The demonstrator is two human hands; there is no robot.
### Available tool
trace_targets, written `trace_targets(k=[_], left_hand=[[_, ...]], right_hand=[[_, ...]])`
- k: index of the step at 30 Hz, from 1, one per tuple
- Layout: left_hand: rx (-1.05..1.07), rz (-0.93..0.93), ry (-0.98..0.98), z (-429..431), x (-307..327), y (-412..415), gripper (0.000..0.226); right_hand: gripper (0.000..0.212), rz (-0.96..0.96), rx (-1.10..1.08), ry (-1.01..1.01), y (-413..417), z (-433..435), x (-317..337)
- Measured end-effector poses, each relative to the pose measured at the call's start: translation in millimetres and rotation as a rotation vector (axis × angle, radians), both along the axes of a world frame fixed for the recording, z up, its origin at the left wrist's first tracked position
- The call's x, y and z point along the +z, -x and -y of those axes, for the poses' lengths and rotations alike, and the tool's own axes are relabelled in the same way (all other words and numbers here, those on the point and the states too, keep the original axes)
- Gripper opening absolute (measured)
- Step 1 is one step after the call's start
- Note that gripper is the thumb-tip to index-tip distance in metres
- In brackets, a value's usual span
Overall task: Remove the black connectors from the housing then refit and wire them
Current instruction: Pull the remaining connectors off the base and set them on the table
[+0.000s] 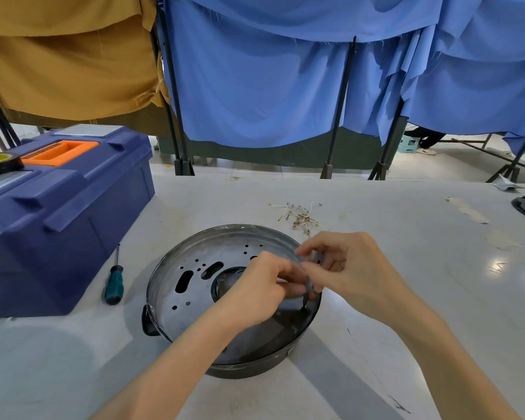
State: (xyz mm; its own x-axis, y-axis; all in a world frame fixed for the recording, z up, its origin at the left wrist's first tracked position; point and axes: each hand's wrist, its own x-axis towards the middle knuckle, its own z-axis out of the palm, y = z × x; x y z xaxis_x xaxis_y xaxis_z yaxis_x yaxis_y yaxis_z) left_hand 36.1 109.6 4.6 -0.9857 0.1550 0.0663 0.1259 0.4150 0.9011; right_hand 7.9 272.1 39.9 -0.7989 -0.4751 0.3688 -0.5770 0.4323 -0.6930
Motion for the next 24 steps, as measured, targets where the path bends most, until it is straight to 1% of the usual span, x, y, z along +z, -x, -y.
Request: trace_targets(k=[2,3,5,6,9,10,11,12,14,16,18,19,22,24], left_hand=[[-0.012,0.004,-0.028,-1.0,1.4,-1.1,0.015],[-0.004,-0.006,-0.032,-1.4,2.3,-1.1,0.017],[0.002,-0.024,-0.032,-1.4,2.5,-0.8,0.011],[0.000,-0.020,-0.036,-1.2,2.1,-0.7,0.011],[0.008,0.014,-0.006,0.1,0.7,0.2,0.030],[0.013,0.026,-0.007,0.2,0.3,0.0,0.031],[0.013,0.030,-0.019,-0.1,0.8,-0.7,0.029],[0.008,0.021,-0.030,-0.9,1.4,-1.3,0.026],[0.013,-0.007,-0.032,-1.9,2.7,-2.0,0.023],[0.024,0.009,-0.038,-1.3,1.8,-1.4,0.017],[0.016,0.032,-0.034,-0.8,0.6,0.2,0.011],[0.009,0.033,-0.036,-0.7,0.5,0.3,0.015],[-0.019,-0.003,-0.052,-0.4,2.5,-1.0,0.022],[-0.014,-0.021,-0.038,-0.8,2.6,-1.0,0.022]], right_hand=[[0.010,-0.001,-0.002,0.013,1.9,-0.2,0.1],[0.012,0.006,-0.007,0.018,2.7,0.7,0.4],[0.020,0.033,-0.016,0.043,3.0,3.0,0.5],[0.022,0.041,-0.022,0.045,2.5,3.5,0.6],[0.021,0.024,-0.002,0.008,-1.2,2.8,1.0],[0.016,0.023,0.006,0.013,-1.1,2.4,0.1],[0.010,0.032,0.005,0.027,-0.4,2.2,-0.8],[0.009,0.038,-0.006,0.038,0.0,2.5,-1.4],[0.017,0.027,-0.042,0.043,-0.3,5.7,-1.4],[0.023,0.004,-0.071,0.023,-1.1,7.4,-1.3],[0.019,-0.006,-0.057,-0.003,-2.5,6.1,0.9],[0.015,0.002,-0.035,0.004,-3.1,5.0,2.2],[0.012,0.013,-0.020,0.066,-1.8,3.0,2.1],[0.019,0.015,-0.049,0.071,-0.7,5.4,1.2]])
